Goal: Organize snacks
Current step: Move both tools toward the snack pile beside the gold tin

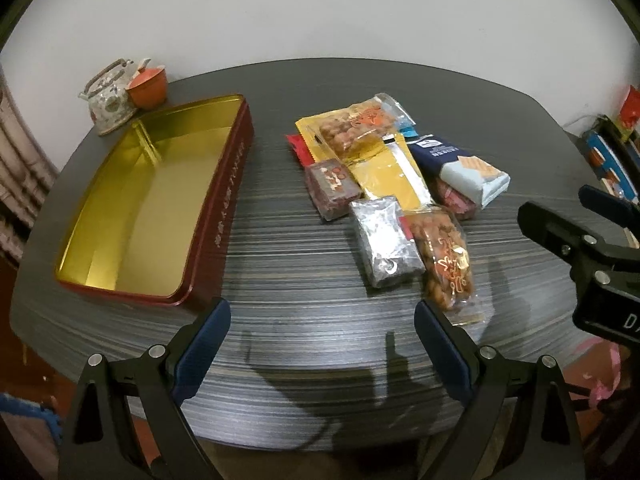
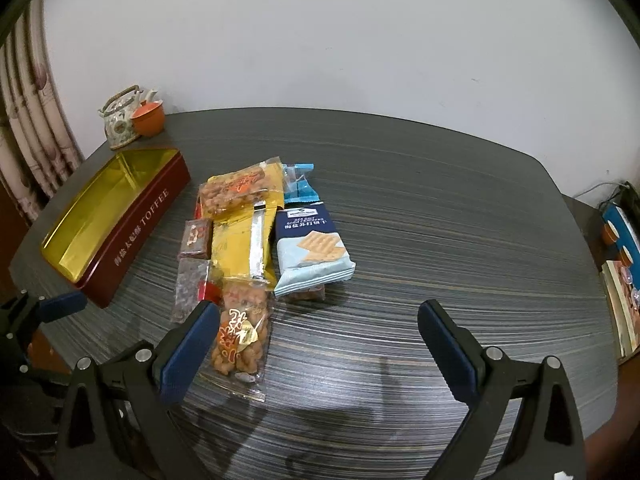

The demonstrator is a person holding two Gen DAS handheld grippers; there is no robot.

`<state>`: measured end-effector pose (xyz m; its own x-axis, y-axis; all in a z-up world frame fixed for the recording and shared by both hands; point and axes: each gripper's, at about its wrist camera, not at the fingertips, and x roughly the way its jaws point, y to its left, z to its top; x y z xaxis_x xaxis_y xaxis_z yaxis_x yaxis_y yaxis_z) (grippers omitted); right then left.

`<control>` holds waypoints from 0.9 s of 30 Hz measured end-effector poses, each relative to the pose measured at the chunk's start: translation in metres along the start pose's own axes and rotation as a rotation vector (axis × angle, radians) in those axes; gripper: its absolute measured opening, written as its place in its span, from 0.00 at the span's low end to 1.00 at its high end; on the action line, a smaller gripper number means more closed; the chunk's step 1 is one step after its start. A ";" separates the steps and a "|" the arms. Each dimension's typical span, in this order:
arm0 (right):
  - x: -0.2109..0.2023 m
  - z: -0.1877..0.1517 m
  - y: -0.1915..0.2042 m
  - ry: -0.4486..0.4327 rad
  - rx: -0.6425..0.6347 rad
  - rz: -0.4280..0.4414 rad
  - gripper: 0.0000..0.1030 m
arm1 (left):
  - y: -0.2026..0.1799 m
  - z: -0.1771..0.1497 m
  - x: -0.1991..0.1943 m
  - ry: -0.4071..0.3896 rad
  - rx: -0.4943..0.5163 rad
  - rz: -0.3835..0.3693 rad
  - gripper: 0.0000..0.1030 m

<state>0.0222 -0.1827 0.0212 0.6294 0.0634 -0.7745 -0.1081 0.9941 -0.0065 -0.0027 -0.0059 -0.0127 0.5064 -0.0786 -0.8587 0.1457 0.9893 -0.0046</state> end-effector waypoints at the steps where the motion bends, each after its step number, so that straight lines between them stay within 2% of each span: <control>1: 0.000 0.000 0.000 0.000 0.001 -0.001 0.95 | -0.001 0.000 0.000 -0.003 0.003 0.002 0.91; 8: -0.001 0.000 0.000 0.002 -0.006 0.002 0.95 | -0.005 -0.002 0.001 -0.011 0.050 0.011 0.91; 17: -0.001 -0.001 0.004 0.009 -0.020 0.004 0.95 | -0.002 -0.004 0.006 0.009 0.039 0.037 0.91; 19: -0.001 -0.002 0.005 0.010 -0.024 0.005 0.95 | -0.003 -0.004 0.006 0.003 0.036 0.062 0.91; 27: -0.001 -0.003 0.008 0.014 -0.031 0.005 0.95 | 0.004 -0.001 0.008 0.016 0.001 0.073 0.91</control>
<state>0.0180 -0.1752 0.0203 0.6181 0.0669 -0.7833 -0.1348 0.9906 -0.0218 0.0010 -0.0020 -0.0205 0.5018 -0.0047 -0.8650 0.1104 0.9922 0.0586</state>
